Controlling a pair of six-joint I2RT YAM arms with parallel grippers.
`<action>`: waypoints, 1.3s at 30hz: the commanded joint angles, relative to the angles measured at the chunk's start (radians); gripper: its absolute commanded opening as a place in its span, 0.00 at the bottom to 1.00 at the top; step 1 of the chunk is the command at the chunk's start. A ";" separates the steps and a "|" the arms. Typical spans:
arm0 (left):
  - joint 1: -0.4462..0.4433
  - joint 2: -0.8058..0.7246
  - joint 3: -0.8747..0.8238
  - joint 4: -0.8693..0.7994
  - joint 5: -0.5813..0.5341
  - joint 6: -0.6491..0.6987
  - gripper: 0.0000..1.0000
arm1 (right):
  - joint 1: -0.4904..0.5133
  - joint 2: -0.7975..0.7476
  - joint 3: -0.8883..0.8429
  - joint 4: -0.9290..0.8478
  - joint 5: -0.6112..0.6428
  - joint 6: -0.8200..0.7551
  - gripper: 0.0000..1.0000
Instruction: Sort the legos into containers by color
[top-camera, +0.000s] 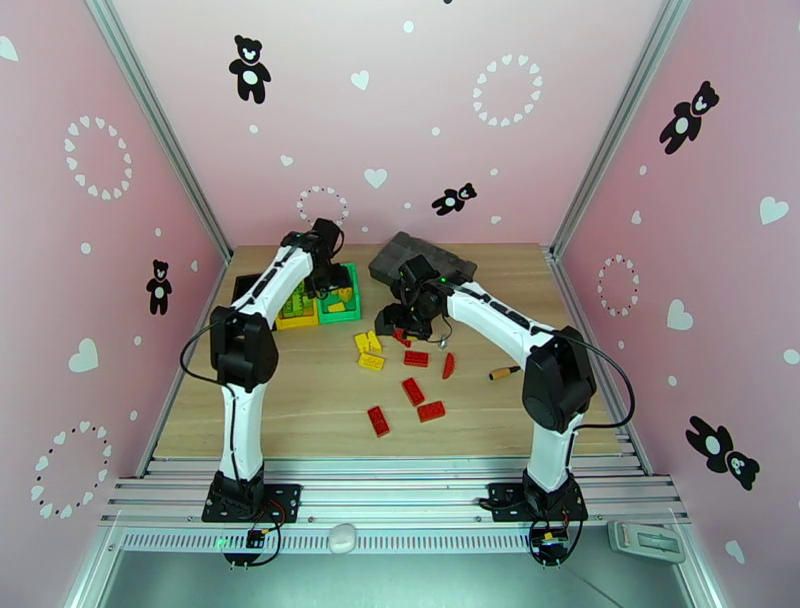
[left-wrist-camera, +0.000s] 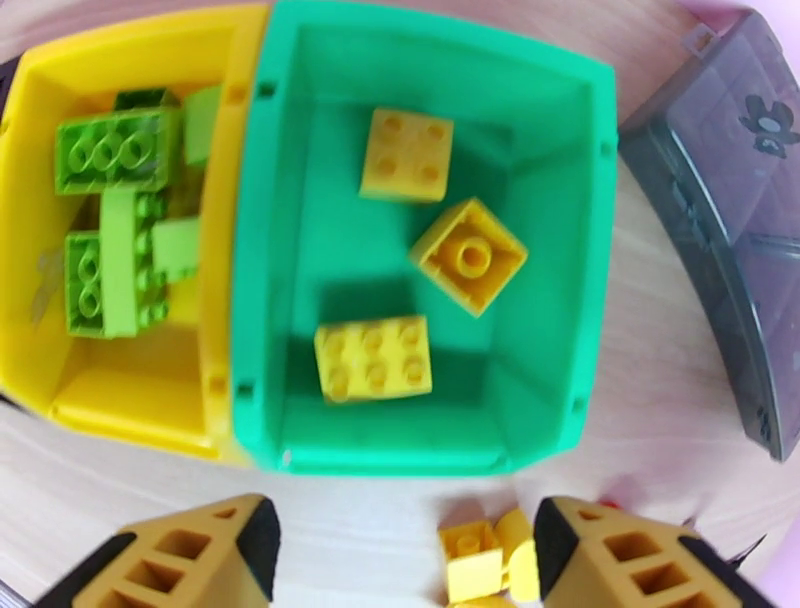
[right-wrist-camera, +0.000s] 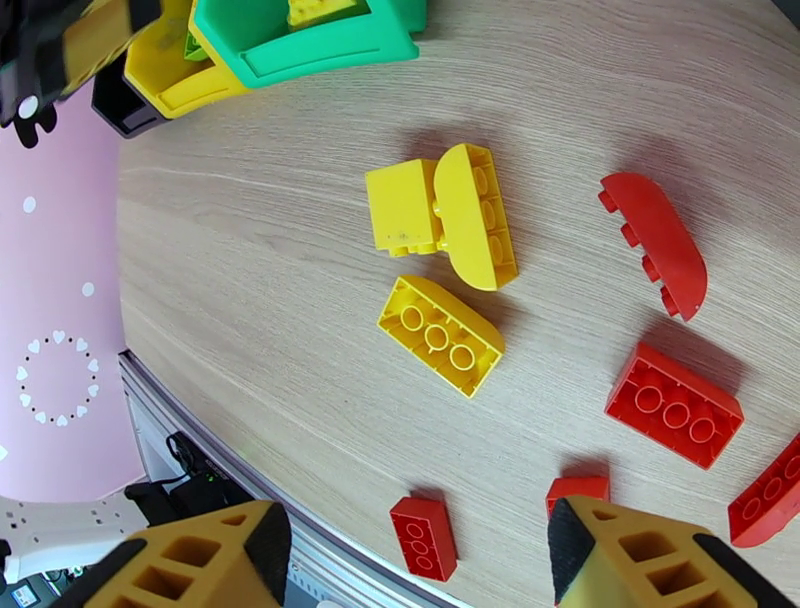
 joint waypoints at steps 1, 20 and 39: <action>0.003 -0.142 -0.103 0.045 0.024 -0.002 0.73 | 0.020 0.023 0.039 -0.041 0.031 -0.017 0.70; -0.002 -0.668 -0.978 0.378 0.235 -0.279 0.84 | 0.177 0.245 0.246 -0.199 0.184 -0.148 0.73; 0.100 -0.820 -1.257 0.444 0.300 -0.347 0.89 | 0.228 0.437 0.342 -0.262 0.309 -0.224 0.75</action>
